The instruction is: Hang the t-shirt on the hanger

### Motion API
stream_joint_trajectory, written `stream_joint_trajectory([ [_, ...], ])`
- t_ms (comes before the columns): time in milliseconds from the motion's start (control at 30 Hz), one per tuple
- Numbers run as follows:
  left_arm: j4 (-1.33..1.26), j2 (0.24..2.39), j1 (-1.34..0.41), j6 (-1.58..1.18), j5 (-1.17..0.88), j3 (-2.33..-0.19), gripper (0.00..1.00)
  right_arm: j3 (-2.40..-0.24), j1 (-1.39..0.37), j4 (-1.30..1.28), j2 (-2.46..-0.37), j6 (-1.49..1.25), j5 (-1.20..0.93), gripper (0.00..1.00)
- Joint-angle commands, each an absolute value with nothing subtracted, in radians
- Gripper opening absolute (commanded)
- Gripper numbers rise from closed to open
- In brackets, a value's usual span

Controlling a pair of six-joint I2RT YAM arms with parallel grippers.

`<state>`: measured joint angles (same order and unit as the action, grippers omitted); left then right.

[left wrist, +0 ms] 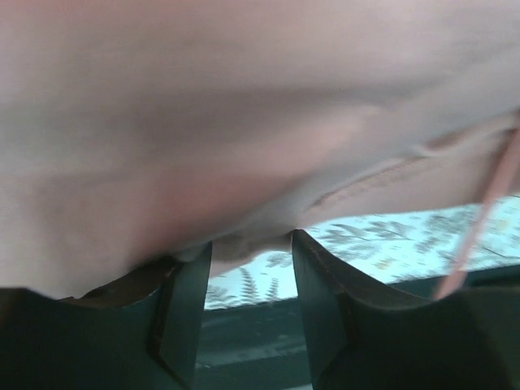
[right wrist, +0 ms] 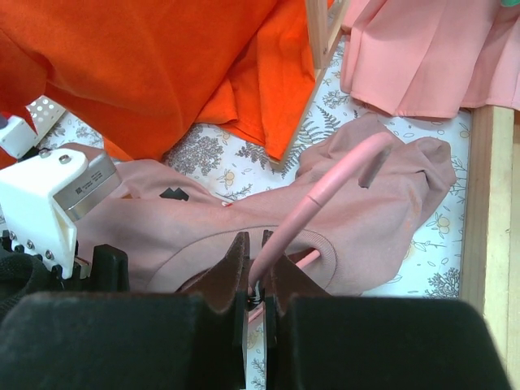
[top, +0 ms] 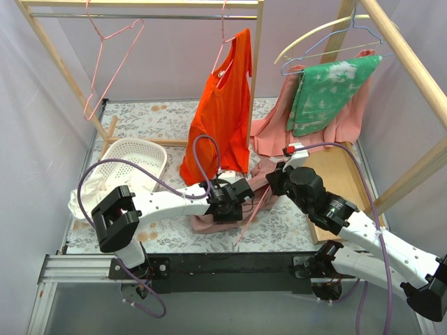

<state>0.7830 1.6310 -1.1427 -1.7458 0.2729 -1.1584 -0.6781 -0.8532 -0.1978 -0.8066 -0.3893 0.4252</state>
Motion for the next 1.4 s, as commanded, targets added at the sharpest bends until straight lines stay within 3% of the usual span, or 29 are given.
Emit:
stream_joint_trajectory([
  [0, 0.808, 1.574, -1.144, -1.772, 0.357, -1.100, 0.41, -0.736, -0.857, -0.132, -0.795, -0.380, 0.469, 0.01],
  [200, 0.781, 1.574, -1.144, -1.758, 0.347, -1.091, 0.33, -0.750, -0.857, -0.132, -0.802, -0.376, 0.474, 0.01],
  [500, 0.753, 1.553, -1.144, -1.707, 0.305, -1.134, 0.01, -0.765, -0.857, -0.150, -0.808, -0.374, 0.512, 0.01],
  [800, 0.624, 1.266, -1.143, -1.677, 0.204, -1.028, 0.00, -0.859, -0.887, -0.152, -0.874, -0.351, 0.621, 0.01],
  [1067, 0.680, 1.051, -1.137, -1.690, 0.183, -0.954, 0.00, -0.925, -0.899, -0.152, -0.920, -0.342, 0.761, 0.01],
  [1367, 0.729, 0.948, -1.137, -1.693, 0.124, -0.939, 0.00, -1.048, -0.899, -0.187, -1.031, -0.365, 0.931, 0.01],
])
